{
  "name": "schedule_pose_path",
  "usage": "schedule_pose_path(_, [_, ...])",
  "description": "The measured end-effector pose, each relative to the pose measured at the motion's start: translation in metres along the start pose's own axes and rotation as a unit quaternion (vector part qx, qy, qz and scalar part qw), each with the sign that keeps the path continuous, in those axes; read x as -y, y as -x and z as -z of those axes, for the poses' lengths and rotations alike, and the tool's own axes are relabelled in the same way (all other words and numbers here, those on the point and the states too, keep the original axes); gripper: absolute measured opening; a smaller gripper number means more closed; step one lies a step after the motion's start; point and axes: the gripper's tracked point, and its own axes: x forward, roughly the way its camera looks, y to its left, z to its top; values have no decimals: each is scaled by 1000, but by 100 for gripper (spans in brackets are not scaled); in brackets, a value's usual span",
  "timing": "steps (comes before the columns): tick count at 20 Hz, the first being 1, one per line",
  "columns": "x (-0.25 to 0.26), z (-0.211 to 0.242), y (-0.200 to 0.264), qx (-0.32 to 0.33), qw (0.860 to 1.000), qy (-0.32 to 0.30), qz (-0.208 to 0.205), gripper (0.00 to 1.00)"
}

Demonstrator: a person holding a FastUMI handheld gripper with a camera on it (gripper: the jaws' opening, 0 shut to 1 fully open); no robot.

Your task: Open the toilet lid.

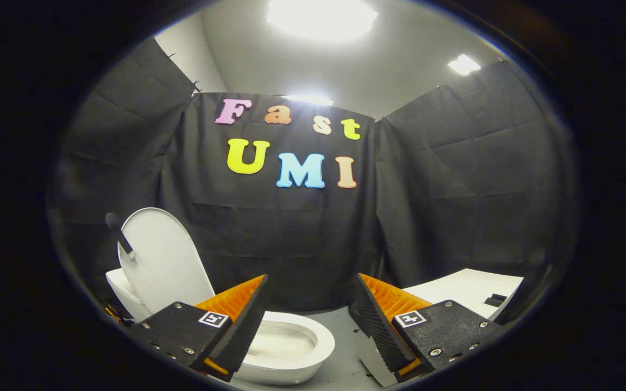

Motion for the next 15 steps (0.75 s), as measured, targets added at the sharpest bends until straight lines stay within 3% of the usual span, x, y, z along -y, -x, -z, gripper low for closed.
schedule_pose_path(15, [7,3,8,-6,1000,-16,11,95])
